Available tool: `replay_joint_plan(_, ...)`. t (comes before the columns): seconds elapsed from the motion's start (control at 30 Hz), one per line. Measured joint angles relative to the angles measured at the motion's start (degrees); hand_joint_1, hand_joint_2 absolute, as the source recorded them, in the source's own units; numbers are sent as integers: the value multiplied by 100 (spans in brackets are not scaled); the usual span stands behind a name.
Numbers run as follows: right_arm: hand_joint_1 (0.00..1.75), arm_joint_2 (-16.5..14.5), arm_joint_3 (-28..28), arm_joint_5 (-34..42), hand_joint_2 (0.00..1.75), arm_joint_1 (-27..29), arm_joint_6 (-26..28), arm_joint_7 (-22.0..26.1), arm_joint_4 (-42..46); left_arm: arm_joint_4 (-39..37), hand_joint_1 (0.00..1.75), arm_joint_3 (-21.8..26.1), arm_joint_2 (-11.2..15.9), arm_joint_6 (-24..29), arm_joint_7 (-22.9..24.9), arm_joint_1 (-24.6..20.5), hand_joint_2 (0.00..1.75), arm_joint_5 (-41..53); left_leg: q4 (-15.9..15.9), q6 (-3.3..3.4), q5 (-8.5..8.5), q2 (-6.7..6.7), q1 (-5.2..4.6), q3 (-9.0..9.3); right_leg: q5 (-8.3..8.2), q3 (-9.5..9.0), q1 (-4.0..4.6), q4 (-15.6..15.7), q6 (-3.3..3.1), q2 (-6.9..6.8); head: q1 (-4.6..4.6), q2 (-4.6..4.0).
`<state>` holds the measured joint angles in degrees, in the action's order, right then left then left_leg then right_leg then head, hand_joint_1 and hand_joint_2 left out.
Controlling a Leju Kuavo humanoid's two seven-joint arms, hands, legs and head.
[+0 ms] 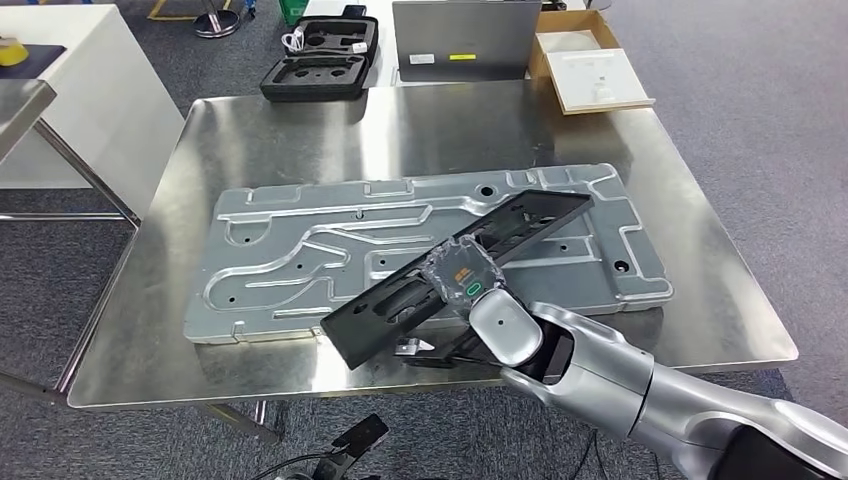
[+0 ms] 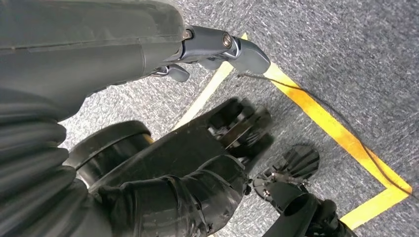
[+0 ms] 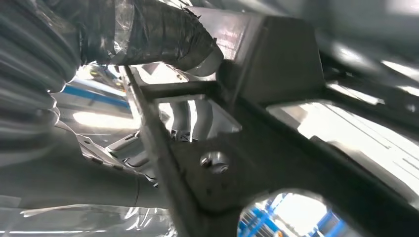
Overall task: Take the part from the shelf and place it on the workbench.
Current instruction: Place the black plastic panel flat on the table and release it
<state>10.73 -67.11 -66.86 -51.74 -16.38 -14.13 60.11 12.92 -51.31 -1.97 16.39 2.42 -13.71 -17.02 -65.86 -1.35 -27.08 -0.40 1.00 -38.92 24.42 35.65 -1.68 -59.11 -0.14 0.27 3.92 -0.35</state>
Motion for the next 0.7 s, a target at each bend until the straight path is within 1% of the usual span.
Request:
replay_joint_plan(0.03,129,29,5,-7,175,-10,8,-75,-42,-1,0,0,-3,11,-4,-2,175,-5,359,6,124,-3,-5,183,8,2,-1,-9,36,2,2,0)
replay_joint_plan(0.07,129,64,13,-16,175,-24,15,-147,-83,-1,0,-1,-6,22,-5,-4,175,-10,599,28,186,-7,-12,307,11,5,2,-12,76,4,2,0)
replay_joint_plan(0.1,129,103,22,-31,175,-40,24,-217,-123,-2,0,-1,-9,30,-6,-4,175,-14,703,60,186,-12,-27,358,9,8,11,-8,119,7,3,0)
replay_joint_plan(0.13,129,152,37,-48,175,-58,37,-286,-164,-2,0,-1,-14,36,-6,-2,175,-17,708,104,179,-17,-46,368,2,8,16,6,162,12,4,0)
replay_joint_plan(0.17,129,211,63,-71,175,-74,62,-362,-202,-2,0,-1,-15,39,-6,-2,175,-19,717,154,190,-17,-44,367,0,6,9,16,202,13,2,0)
replay_joint_plan(0.2,129,288,105,-101,175,-91,100,-449,-237,-2,0,-1,-17,42,-6,-1,175,-20,734,200,202,-15,-41,375,27,21,3,-14,235,10,1,0)
replay_joint_plan(0.23,129,363,158,-138,175,-109,153,-543,-265,-2,0,-1,-19,44,-6,-2,175,-20,751,246,214,-11,-39,384,101,69,-2,-117,256,6,-2,0)
replay_joint_plan(0.27,129,446,222,-186,175,-128,216,-648,-289,-3,0,-1,-20,46,-6,-3,175,-19,769,293,226,-4,-37,394,232,173,0,-345,267,1,-4,0)
replay_joint_plan(0.33,129,607,353,-301,175,-149,339,-858,-314,-4,0,-1,-26,53,-7,0,175,-19,769,352,220,4,-55,397,569,507,21,-1061,267,-4,-4,0)
replay_joint_plan(0.37,129,673,403,-346,175,-152,379,-935,-322,-4,0,-1,-28,55,-7,2,175,-20,768,369,216,6,-64,398,689,653,29,-1366,267,-4,-3,0)
replay_joint_plan(0.4,129,718,435,-375,175,-150,401,-983,-325,-4,0,-1,-31,56,-8,4,175,-20,767,377,214,5,-70,398,753,746,34,-1554,268,-3,-3,0)
replay_joint_plan(0.43,129,738,449,-388,175,-148,409,-1005,-327,-4,0,-1,-31,57,-9,5,175,-20,766,381,212,5,-73,398,772,786,36,-1630,268,-3,-3,0)
replay_joint_plan(0.5,129,777,473,-411,175,-141,420,-1034,-331,-4,0,-1,-31,57,-13,10,175,-20,762,386,210,2,-78,399,760,821,40,-1682,265,-3,-3,0)
replay_joint_plan(0.53,129,831,510,-438,175,-133,432,-1063,-336,-5,0,-1,-31,57,-16,18,175,-20,754,390,204,-1,-84,401,695,824,47,-1655,255,-3,-4,0)
replay_joint_plan(0.63,129,1133,775,-566,175,-100,531,-1257,-346,-5,0,0,-37,-118,-305,42,175,-170,675,348,126,-7,-143,390,98,296,120,-416,143,-8,1,0)
replay_joint_plan(0.67,129,1227,873,-592,175,-74,549,-1309,-345,-4,0,1,-39,-208,-469,45,175,-244,663,325,107,-7,-155,388,-37,129,143,-51,107,-10,3,0)
replay_joint_plan(0.7,129,1291,943,-599,175,-40,537,-1323,-344,-4,0,2,-39,-263,-596,50,175,-289,674,309,105,-9,-158,394,-42,126,130,-41,93,-11,5,0)
